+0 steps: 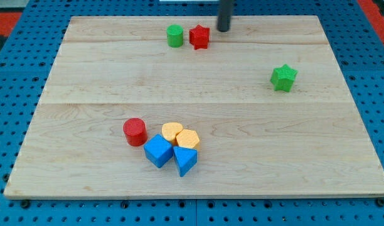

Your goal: Move the red star to the green star

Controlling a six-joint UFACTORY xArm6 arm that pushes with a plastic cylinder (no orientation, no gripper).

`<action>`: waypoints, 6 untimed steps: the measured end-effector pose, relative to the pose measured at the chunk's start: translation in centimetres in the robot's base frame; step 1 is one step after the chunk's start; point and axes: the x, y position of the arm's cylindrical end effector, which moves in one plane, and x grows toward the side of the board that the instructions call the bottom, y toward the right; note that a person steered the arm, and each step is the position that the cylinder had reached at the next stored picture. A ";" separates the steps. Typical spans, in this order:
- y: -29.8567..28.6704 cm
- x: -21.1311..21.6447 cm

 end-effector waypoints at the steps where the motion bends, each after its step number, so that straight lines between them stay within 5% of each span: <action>1: -5.9 1.6; 2: -9.9 1.6; 3: -7.9 5.1; 6: 12.8 6.4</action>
